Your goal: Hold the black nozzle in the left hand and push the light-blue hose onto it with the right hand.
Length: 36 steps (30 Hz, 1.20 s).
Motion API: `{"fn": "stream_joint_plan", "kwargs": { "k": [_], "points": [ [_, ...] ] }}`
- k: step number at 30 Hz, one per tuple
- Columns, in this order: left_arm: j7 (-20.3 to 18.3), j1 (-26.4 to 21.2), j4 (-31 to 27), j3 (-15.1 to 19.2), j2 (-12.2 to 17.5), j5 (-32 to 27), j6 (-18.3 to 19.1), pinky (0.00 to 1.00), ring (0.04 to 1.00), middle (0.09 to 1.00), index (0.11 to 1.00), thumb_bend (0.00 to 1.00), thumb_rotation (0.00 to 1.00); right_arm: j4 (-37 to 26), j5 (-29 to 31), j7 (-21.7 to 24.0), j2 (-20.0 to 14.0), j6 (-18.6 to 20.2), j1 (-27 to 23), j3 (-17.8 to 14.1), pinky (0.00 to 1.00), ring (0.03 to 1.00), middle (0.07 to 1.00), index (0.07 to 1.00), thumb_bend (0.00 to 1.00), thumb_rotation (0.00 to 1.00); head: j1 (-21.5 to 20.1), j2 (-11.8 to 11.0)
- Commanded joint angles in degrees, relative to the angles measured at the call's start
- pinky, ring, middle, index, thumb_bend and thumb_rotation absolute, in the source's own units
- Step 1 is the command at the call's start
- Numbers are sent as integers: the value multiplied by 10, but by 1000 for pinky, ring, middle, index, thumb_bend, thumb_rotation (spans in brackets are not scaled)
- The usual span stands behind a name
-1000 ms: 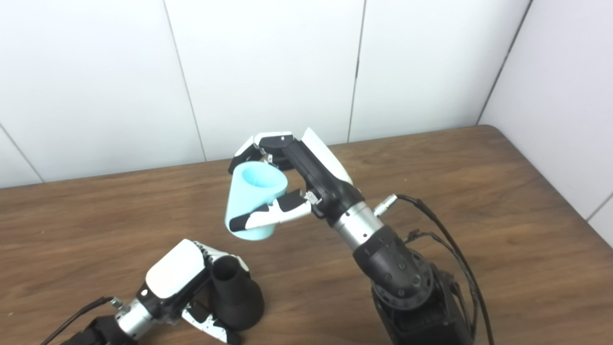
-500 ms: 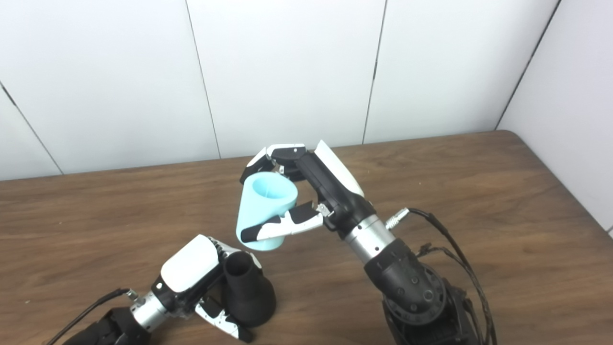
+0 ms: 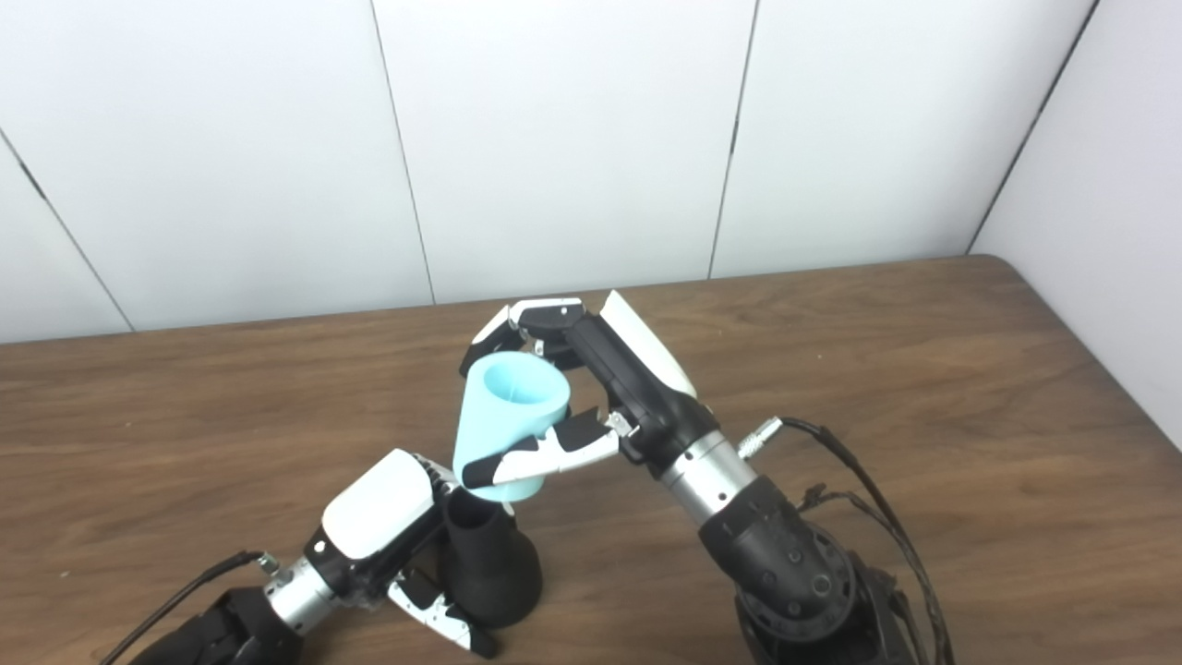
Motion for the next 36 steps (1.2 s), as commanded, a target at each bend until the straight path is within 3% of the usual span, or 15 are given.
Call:
{"fn": "stream_joint_plan", "kwargs": {
  "k": [1, 14, 24, 36],
  "points": [
    [-16, 28, 14, -16, -11, 5, 5, 123, 175, 471, 482, 526, 0, -6, 1, -3, 3, -35, -6, 1, 105, 174, 481, 491, 523, 0, 0, 1],
    [-27, 34, 3, -6, -16, 12, 6, 97, 150, 471, 482, 526, 0, 11, -9, -1, 10, -45, 4, 14, 147, 227, 492, 477, 523, 0, 5, 3],
    [-55, 43, -10, 7, -19, 8, 6, 104, 156, 471, 482, 526, 0, 20, -27, -6, 17, -53, 8, 23, 146, 238, 482, 489, 523, 0, 9, 6],
    [-66, 48, -18, 13, -20, 13, 6, 117, 168, 471, 482, 526, 0, 47, -76, -18, 20, -123, 0, 29, 137, 226, 475, 497, 523, 0, 11, 8]
  ]
}}
